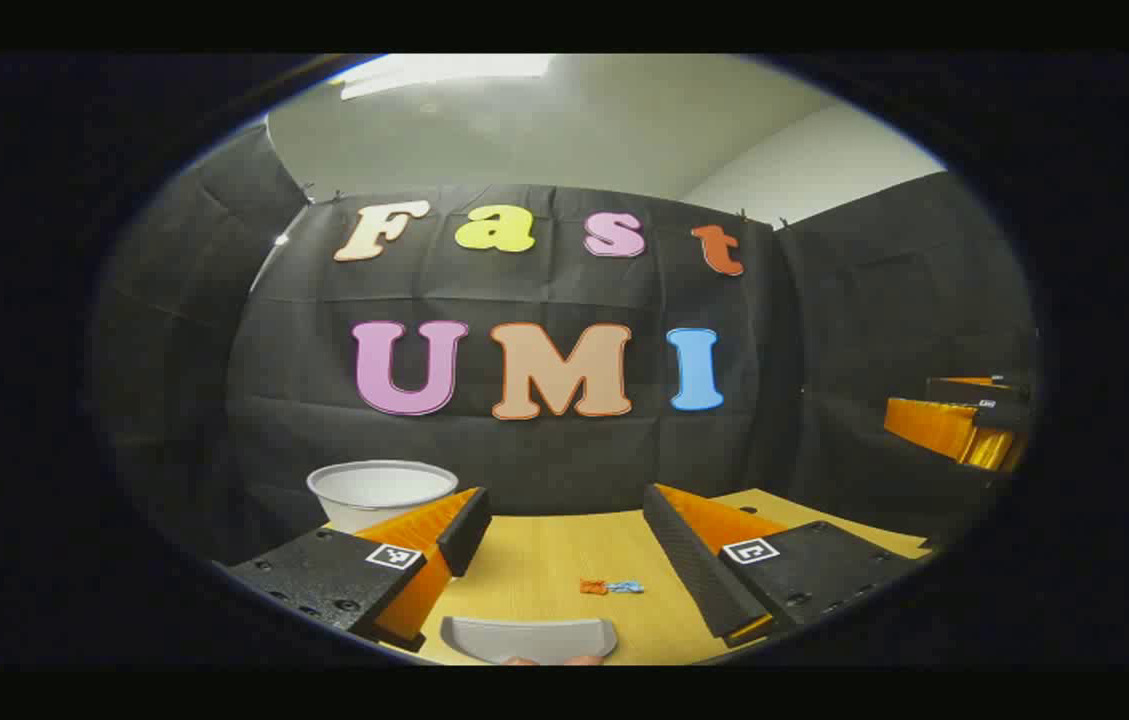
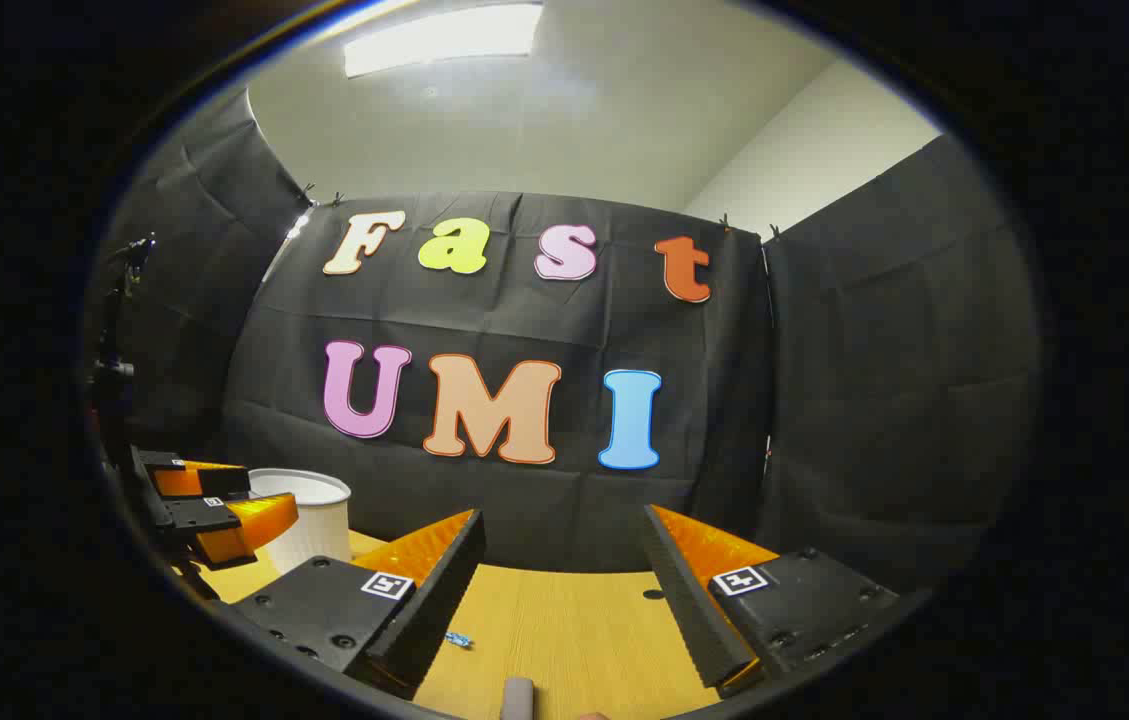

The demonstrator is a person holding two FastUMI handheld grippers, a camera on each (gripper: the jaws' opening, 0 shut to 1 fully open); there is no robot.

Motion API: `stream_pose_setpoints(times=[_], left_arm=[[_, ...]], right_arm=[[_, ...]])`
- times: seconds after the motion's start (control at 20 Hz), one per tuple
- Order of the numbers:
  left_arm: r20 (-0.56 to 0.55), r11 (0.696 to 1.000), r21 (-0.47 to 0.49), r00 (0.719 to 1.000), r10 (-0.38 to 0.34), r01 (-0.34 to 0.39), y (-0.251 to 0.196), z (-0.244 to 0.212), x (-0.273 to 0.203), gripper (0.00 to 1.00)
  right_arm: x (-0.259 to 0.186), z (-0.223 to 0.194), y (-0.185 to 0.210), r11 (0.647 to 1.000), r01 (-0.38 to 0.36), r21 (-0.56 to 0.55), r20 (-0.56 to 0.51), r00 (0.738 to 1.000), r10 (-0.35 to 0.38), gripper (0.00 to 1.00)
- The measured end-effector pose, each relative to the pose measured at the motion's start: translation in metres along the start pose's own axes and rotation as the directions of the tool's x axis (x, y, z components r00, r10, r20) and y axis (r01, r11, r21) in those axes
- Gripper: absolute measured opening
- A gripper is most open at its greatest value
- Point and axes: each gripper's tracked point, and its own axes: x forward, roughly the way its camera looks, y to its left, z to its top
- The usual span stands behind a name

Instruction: Pick up the small broom and dustpan from the desktop, sweep the trash into the dustpan with the broom, and then empty the trash into the garbage bin.

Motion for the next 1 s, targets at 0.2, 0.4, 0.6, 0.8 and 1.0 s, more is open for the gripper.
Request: stream_pose_setpoints(times=[0.2,0.4,0.6,0.8,1.0], left_arm=[[0.002,1.000,0.007,1.000,0.007,-0.007,0.003,0.002,-0.004,0.93],[0.007,1.000,-0.003,1.000,0.005,-0.005,0.002,0.003,-0.007,0.93],[0.017,1.000,-0.006,1.000,0.020,-0.020,0.006,0.006,-0.010,0.93],[0.019,0.999,0.010,0.999,0.031,-0.031,0.007,0.008,-0.012,0.93],[0.009,1.000,0.009,1.000,0.027,-0.027,0.004,0.005,-0.014,0.93]], right_arm=[[-0.005,0.004,0.000,1.000,0.009,-0.001,0.018,1.000,-0.009,0.92],[-0.002,0.002,0.005,1.000,0.000,0.015,0.012,1.000,0.000,0.92],[-0.005,0.002,0.002,1.000,0.008,0.007,0.015,1.000,-0.008,0.92],[-0.007,0.001,-0.002,1.000,0.014,0.025,0.011,1.000,-0.014,0.92],[-0.009,-0.003,-0.007,0.999,0.029,0.033,0.002,1.000,-0.029,0.92]])
